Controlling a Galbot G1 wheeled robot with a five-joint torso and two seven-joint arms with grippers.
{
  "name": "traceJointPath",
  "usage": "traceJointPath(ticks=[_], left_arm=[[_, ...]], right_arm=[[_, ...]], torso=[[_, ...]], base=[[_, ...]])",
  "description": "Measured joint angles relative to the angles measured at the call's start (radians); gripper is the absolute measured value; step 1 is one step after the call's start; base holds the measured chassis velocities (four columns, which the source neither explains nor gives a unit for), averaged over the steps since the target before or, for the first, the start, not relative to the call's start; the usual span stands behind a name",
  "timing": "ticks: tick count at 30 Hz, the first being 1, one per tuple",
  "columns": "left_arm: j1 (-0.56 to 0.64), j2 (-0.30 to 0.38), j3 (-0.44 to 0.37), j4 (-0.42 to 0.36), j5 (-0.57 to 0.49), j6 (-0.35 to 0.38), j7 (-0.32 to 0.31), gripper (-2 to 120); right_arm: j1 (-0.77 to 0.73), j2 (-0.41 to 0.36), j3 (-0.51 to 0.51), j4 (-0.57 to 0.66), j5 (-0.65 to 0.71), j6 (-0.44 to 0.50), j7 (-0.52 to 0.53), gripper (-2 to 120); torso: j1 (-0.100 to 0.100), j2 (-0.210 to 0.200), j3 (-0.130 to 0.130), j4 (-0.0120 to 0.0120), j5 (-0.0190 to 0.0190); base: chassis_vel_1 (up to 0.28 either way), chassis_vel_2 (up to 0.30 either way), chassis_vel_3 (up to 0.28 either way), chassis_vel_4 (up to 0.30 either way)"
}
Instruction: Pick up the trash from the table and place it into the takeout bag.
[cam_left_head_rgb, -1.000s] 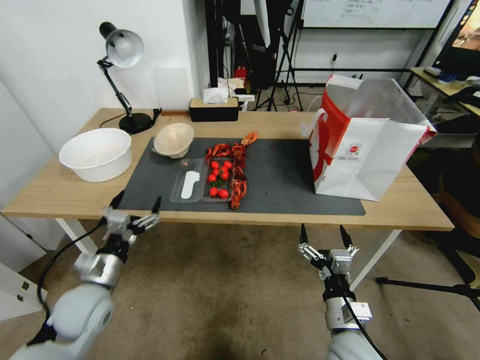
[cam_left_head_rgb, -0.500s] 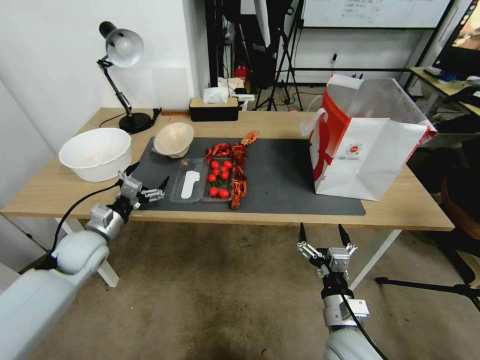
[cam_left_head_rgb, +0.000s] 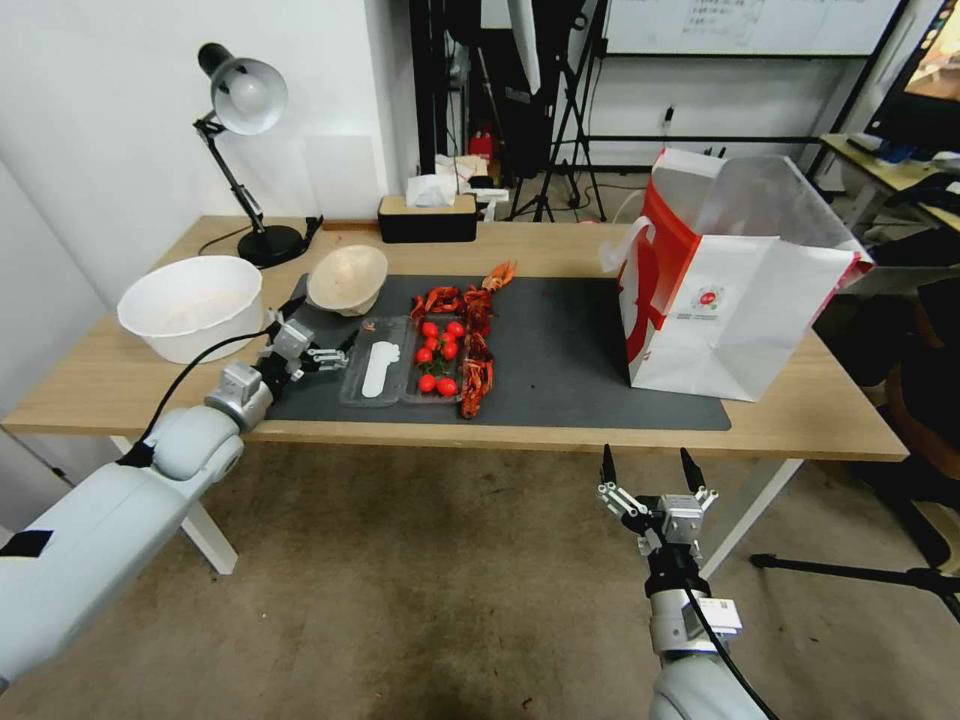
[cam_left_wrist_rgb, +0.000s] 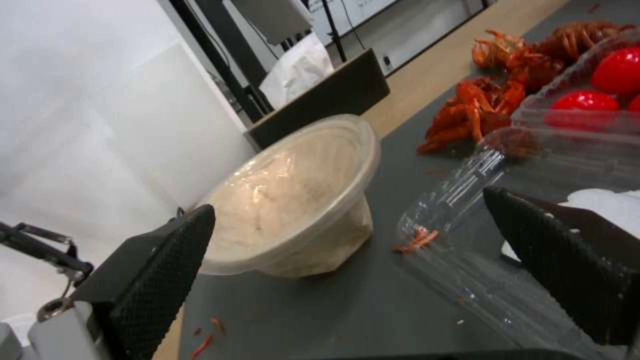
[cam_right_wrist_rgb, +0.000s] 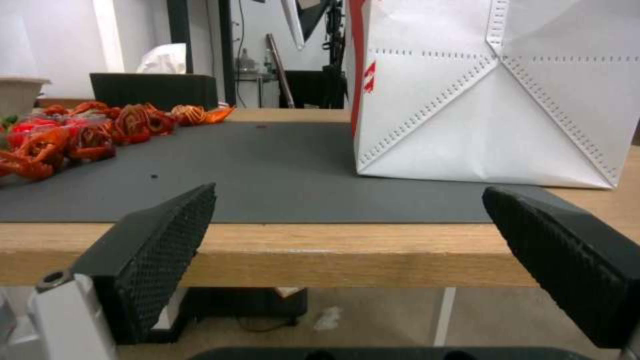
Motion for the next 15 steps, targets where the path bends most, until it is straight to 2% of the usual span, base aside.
traceJointPath(ticks=[5, 15], left_arm=[[-0.052, -0.006, 0.058, 0.037, 0.005, 0.000, 0.001, 100], [-0.104, -0.011, 0.109, 0.076, 0.010, -0.002, 0.000, 100]], right_arm=[[0.000, 0.001, 0.004, 0.000, 0.000, 0.000, 0.001, 100], [0.000, 0.004, 0.006, -0.003, 0.000, 0.000, 0.002, 100]], torso=[[0.000, 0.000, 0.000, 0.0001, -0.0001], [0.000, 0.000, 0.000, 0.0000, -0.0001]], base=[[0.000, 0.000, 0.000, 0.000], [0.000, 0.000, 0.000, 0.000]])
